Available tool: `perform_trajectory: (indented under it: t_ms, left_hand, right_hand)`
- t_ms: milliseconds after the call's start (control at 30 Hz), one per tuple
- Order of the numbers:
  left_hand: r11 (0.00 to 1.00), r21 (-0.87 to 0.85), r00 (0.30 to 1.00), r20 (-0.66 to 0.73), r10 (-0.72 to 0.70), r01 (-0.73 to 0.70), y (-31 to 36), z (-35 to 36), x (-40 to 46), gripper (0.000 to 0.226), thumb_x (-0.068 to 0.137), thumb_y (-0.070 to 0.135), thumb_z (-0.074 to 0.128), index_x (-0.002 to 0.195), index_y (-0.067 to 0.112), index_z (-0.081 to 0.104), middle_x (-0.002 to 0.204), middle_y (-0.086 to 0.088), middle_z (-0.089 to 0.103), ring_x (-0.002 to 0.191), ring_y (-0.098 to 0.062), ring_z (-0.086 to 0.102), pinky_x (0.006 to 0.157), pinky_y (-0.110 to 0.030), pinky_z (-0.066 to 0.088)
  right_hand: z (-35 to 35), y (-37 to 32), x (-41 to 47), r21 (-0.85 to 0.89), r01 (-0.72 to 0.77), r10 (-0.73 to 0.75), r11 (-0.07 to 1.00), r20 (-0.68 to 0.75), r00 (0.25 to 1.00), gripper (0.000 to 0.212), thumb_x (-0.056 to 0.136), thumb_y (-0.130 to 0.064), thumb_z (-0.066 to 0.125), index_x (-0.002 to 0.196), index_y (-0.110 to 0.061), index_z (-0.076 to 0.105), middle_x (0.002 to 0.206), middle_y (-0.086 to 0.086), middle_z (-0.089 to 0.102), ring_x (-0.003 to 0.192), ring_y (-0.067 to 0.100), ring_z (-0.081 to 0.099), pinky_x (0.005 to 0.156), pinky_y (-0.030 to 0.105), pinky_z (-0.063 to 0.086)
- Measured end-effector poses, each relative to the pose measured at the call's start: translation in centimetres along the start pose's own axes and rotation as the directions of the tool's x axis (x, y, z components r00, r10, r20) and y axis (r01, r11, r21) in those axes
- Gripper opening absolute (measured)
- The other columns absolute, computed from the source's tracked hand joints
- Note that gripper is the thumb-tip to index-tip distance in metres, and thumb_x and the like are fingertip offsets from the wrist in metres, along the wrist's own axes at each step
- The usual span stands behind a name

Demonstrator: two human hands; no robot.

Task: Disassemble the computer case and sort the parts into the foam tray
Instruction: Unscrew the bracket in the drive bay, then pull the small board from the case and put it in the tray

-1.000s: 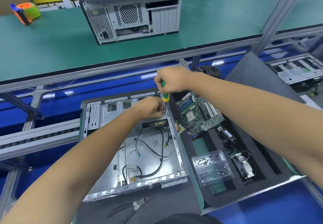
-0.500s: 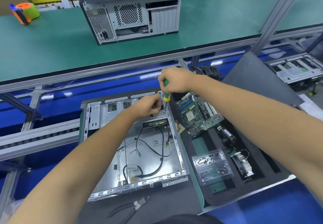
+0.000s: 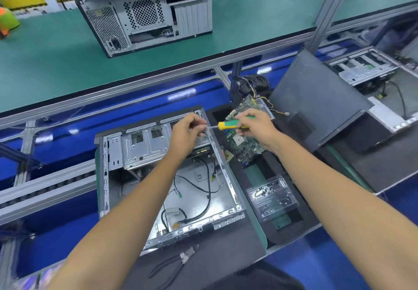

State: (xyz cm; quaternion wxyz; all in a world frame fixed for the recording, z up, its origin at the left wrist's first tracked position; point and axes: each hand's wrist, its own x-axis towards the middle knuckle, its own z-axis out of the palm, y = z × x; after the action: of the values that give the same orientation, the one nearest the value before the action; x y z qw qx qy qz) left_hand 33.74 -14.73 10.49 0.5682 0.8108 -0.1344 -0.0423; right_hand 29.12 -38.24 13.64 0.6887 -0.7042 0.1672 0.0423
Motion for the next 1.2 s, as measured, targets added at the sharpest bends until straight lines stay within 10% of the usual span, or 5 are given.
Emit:
perform_trajectory:
  t_ms: [300, 500, 700, 867, 1200]
  left_hand:
    - [0.9, 0.276, 0.907, 0.349, 0.235, -0.338, 4.6, 5.1, -1.4, 0.013, 0.088, -0.004, 0.072, 0.094, 0.007, 0.072, 0.091, 0.001, 0.068, 0.087, -0.017, 0.067, 0.084, -0.031, 0.055]
    - [0.871, 0.435, 0.974, 0.103, 0.202, -0.227, 5.6, 8.6, -3.0, 0.005, 0.089, 0.018, 0.077, 0.094, 0.019, 0.078, 0.09, 0.01, 0.077, 0.086, -0.013, 0.069, 0.082, -0.034, 0.054]
    - [0.753, 0.651, 0.98, 0.195, -0.049, -0.092, 5.0, 13.5, -4.6, 0.01, 0.087, 0.023, 0.078, 0.097, 0.021, 0.078, 0.096, 0.004, 0.078, 0.094, -0.021, 0.07, 0.086, -0.03, 0.049]
    - [0.595, 0.804, 0.696, 0.417, -0.584, 0.016, 3.1, 20.0, -6.4, 0.017, 0.086, 0.006, 0.075, 0.095, 0.02, 0.078, 0.106, -0.001, 0.076, 0.093, -0.019, 0.069, 0.076, -0.027, 0.049]
    - [0.532, 0.832, 0.631, 0.33, -0.702, 0.157, 0.7, 23.2, -7.2, 0.021, 0.086, 0.003, 0.077, 0.104, 0.015, 0.08, 0.109, -0.005, 0.077, 0.098, -0.024, 0.073, 0.087, -0.031, 0.057]
  right_hand:
    - [-1.1, 7.4, -3.8, -0.301, 0.091, -0.015, 0.949, 0.247, 0.969, 0.01, 0.094, -0.004, 0.053, 0.088, -0.007, 0.059, 0.079, 0.02, 0.061, 0.059, 0.018, 0.057, 0.043, 0.03, 0.046]
    - [-5.2, 9.8, -4.6, -0.297, 0.055, 0.014, 0.953, 0.226, 0.974, 0.019, 0.097, -0.003, 0.046, 0.092, -0.008, 0.064, 0.06, -0.004, 0.062, 0.046, 0.016, 0.057, 0.045, 0.027, 0.048]
    - [-11.0, 13.0, -4.9, -0.322, -0.074, 0.131, 0.944, 0.159, 0.979, 0.018, 0.098, 0.002, 0.042, 0.097, -0.006, 0.058, 0.062, 0.01, 0.061, 0.043, 0.024, 0.058, 0.041, 0.026, 0.044]
    - [-13.7, 14.7, -4.8, -0.323, -0.126, 0.192, 0.938, 0.18, 0.965, 0.017, 0.099, 0.0, 0.041, 0.095, -0.008, 0.056, 0.064, 0.01, 0.062, 0.043, 0.023, 0.056, 0.043, 0.025, 0.042]
    - [-16.1, 15.0, -3.9, -0.295, -0.147, 0.229, 0.944, 0.267, 0.936, 0.014, 0.096, 0.004, 0.043, 0.093, -0.003, 0.055, 0.062, 0.011, 0.06, 0.042, 0.024, 0.053, 0.044, 0.029, 0.044]
